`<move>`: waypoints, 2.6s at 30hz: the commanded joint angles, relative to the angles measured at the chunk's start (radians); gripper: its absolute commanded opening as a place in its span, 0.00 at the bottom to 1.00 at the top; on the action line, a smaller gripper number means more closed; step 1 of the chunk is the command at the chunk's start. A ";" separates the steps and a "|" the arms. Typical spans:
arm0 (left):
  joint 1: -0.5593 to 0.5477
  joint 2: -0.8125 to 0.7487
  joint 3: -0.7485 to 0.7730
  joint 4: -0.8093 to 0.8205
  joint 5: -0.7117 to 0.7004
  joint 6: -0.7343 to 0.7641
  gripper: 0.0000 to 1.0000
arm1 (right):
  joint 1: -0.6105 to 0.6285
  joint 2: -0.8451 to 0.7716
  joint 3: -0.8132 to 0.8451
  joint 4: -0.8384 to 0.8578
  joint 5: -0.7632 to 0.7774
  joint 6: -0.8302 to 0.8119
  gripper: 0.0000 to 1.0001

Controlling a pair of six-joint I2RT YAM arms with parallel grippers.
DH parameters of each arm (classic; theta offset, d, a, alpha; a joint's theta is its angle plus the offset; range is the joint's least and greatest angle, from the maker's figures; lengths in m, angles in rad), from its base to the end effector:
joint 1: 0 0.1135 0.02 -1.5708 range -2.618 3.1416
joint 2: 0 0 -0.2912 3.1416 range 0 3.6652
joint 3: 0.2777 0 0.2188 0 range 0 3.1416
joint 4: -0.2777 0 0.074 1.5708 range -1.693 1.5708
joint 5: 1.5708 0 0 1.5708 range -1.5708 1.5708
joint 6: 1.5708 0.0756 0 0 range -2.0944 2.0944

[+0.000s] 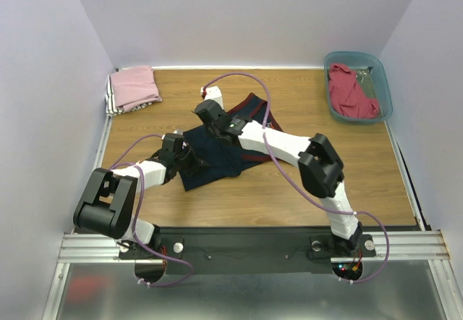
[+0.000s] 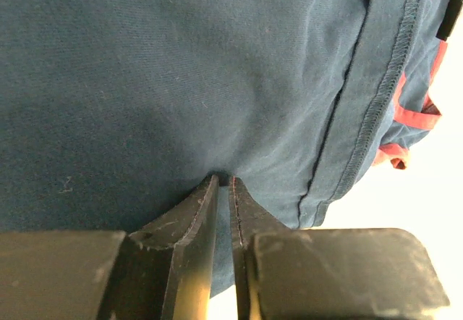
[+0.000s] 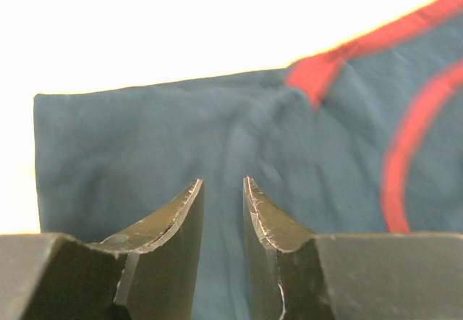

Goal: Fold and stack the tank tops
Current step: Fold the tank top

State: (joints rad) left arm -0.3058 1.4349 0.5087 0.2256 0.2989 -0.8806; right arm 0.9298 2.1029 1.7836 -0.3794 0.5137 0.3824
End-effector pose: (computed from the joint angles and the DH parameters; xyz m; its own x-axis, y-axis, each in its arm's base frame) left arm 0.2477 -0.1015 0.1756 -0.7788 -0.5269 -0.3403 -0.1542 0.6867 -0.7104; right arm 0.3248 0.3733 0.2654 -0.5334 -0.1714 -0.8283 -0.2953 0.9554 -0.0075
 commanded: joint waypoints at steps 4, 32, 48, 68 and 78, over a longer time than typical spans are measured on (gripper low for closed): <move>0.005 -0.005 -0.025 -0.048 -0.018 0.020 0.25 | -0.003 0.169 0.157 0.004 -0.037 -0.062 0.35; 0.022 -0.005 -0.053 -0.054 -0.021 0.028 0.23 | -0.080 0.163 0.073 0.004 0.052 -0.066 0.11; 0.039 -0.001 -0.061 -0.057 -0.009 0.045 0.23 | -0.291 0.046 -0.073 0.135 -0.434 0.016 0.00; 0.025 -0.093 0.062 -0.117 0.108 0.169 0.27 | -0.394 0.034 -0.225 0.319 -0.814 0.095 0.04; -0.049 -0.016 0.266 -0.149 0.059 0.163 0.31 | -0.417 0.011 -0.277 0.425 -0.948 0.157 0.06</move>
State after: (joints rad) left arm -0.3496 1.3743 0.6971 0.0910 0.3935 -0.7246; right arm 0.5327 2.1807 1.5303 -0.0586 -0.3527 0.5045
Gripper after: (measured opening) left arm 0.307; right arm 0.056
